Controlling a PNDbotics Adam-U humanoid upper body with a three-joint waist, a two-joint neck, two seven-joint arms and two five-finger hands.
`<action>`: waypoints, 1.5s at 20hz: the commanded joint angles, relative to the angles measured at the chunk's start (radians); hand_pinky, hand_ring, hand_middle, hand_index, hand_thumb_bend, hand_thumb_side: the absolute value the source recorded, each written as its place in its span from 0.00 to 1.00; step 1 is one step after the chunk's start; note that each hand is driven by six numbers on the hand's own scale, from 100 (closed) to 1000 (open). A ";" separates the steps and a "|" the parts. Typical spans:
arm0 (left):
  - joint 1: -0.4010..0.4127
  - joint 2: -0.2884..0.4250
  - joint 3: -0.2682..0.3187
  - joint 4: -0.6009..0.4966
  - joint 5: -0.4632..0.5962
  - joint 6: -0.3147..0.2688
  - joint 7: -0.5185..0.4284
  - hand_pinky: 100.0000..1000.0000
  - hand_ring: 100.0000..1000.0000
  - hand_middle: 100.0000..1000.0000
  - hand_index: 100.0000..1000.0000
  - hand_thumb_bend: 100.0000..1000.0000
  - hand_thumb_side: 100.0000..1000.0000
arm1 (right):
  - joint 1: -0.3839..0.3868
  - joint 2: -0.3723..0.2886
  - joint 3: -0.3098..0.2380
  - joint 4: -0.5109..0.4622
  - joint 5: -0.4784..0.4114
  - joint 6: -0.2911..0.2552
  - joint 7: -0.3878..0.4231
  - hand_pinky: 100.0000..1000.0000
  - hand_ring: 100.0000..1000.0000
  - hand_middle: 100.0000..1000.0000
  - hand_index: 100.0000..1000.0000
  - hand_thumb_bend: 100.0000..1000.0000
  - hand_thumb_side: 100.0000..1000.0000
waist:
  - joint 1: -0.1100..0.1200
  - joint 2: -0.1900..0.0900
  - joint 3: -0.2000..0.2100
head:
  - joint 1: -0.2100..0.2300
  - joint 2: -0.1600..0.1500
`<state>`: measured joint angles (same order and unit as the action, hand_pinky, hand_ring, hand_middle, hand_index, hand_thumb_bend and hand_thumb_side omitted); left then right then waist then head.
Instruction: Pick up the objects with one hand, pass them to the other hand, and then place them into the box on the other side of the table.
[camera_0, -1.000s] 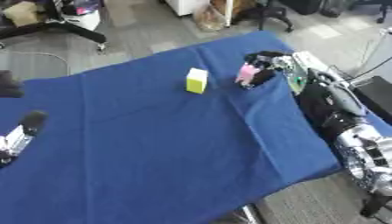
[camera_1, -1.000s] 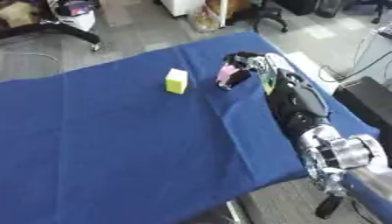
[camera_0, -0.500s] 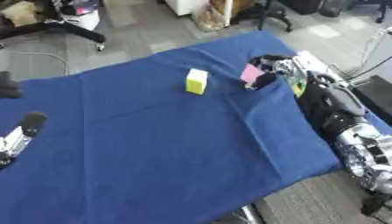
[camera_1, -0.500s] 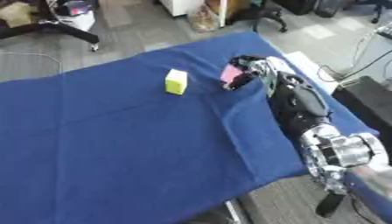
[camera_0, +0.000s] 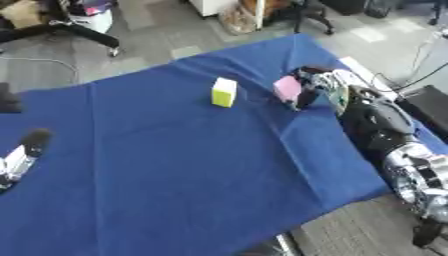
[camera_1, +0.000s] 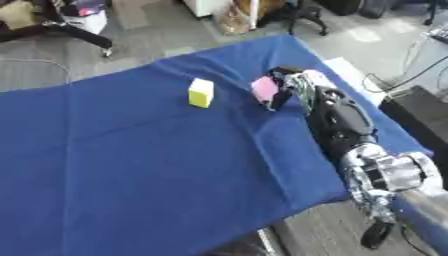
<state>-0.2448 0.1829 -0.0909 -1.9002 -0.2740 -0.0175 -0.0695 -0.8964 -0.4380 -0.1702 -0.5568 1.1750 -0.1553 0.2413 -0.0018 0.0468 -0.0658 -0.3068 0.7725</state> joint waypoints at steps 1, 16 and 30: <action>-0.007 0.001 -0.001 -0.014 -0.002 -0.002 0.001 0.86 0.63 0.60 0.78 0.58 0.43 | -0.021 -0.027 -0.003 -0.055 -0.005 -0.013 -0.041 0.79 0.73 0.55 0.65 0.00 0.00 | -0.004 0.003 0.000 | -0.001 -0.002; -0.009 -0.001 -0.006 -0.004 -0.043 -0.003 0.002 0.86 0.62 0.60 0.77 0.56 0.42 | 0.004 0.024 0.027 -0.397 -0.226 -0.105 -0.016 0.76 0.71 0.53 0.60 0.00 0.00 | -0.005 0.000 -0.001 | 0.027 -0.002; -0.054 -0.011 -0.095 0.105 -0.194 -0.024 -0.008 0.85 0.65 0.64 0.78 0.49 0.38 | 0.175 0.305 0.157 -0.963 -0.594 -0.008 0.140 0.71 0.66 0.52 0.57 0.00 0.00 | 0.001 -0.007 -0.022 | 0.314 -0.002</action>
<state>-0.2805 0.1724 -0.1762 -1.7958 -0.4491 -0.0348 -0.0791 -0.7077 -0.1533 -0.0247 -1.4551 0.6111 -0.1784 0.3676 -0.0016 0.0468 -0.0880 -0.0164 0.7724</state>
